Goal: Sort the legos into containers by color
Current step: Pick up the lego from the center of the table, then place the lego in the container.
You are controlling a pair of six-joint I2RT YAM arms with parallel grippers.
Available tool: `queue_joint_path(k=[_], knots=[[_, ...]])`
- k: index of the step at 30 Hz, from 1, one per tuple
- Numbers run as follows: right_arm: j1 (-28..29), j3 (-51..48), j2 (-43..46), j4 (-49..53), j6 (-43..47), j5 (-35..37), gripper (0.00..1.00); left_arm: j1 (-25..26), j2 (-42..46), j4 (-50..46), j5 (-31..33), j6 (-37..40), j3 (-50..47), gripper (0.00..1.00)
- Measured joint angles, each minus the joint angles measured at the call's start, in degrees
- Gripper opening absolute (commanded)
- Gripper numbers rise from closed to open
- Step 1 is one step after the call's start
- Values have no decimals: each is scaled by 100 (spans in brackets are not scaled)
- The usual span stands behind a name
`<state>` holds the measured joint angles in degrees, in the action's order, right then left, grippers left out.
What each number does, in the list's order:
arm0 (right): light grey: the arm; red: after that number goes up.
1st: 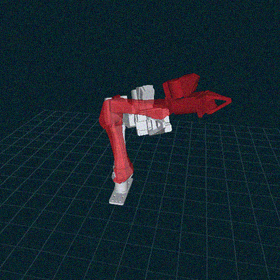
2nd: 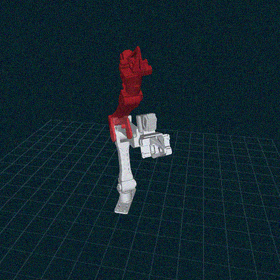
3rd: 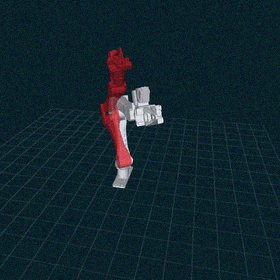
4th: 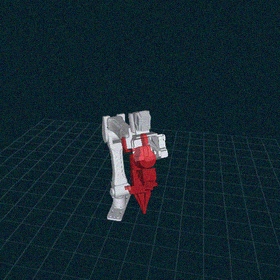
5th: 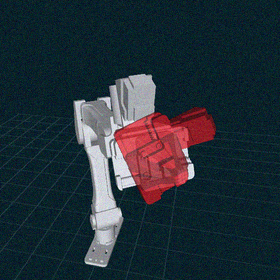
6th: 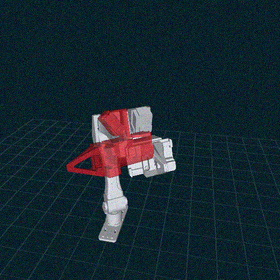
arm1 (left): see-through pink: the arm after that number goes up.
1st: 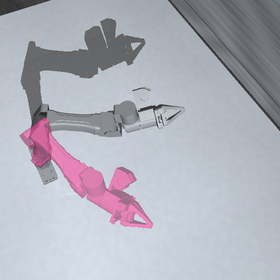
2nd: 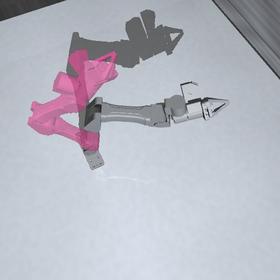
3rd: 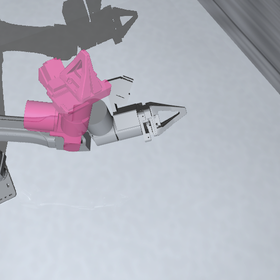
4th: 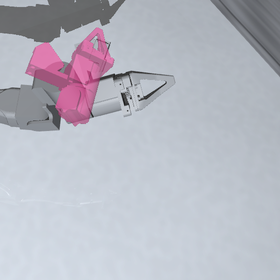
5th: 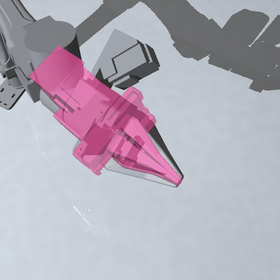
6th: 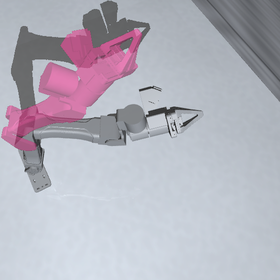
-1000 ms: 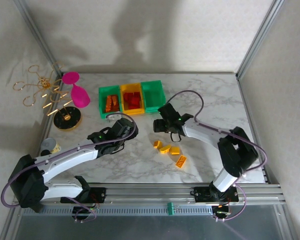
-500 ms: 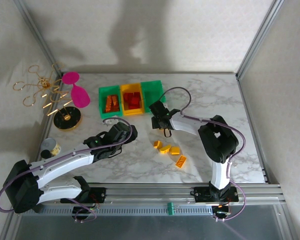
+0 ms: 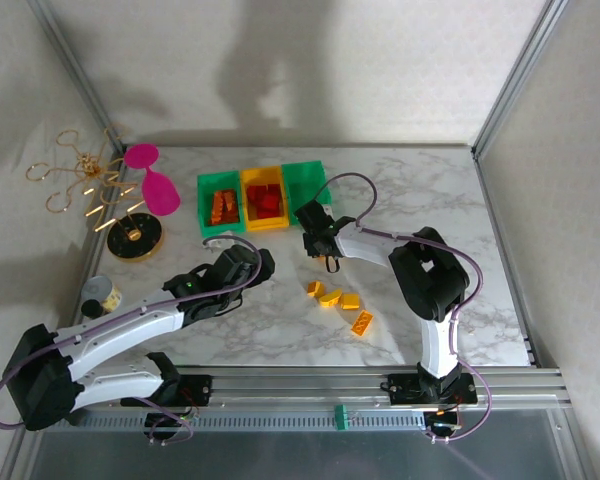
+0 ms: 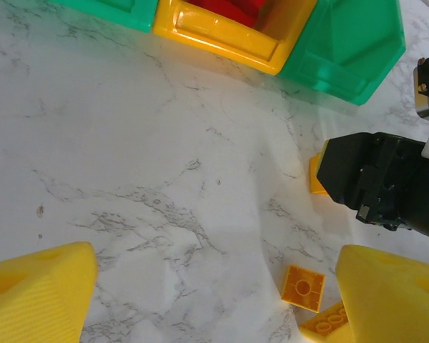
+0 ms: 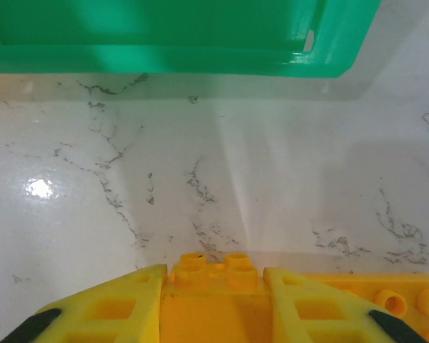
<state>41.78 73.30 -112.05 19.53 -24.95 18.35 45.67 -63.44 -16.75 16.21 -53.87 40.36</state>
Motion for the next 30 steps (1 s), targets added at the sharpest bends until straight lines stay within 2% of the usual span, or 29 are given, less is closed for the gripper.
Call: queue_joint_path(k=[6, 12, 20, 23, 26, 30], knots=[[0, 199, 192, -11, 59, -17, 27, 0, 105, -35, 2, 2, 2, 92], [-50, 903, 208, -68, 208, -35, 27, -42, 103, -188, 2, 68, 96, 98], [-319, 2057, -632, -278, 444, -31, 28, -308, -20, -210, 0, 199, 435, 100], [-459, 2406, -1045, -254, 549, 31, 30, -356, -70, -247, 7, 245, 490, 100], [-579, 2706, -1340, -205, 660, 50, 42, -356, -92, -256, 11, 284, 540, 100], [-667, 2959, -1440, -166, 782, 7, 50, -356, -144, -284, 26, 284, 640, 100]])
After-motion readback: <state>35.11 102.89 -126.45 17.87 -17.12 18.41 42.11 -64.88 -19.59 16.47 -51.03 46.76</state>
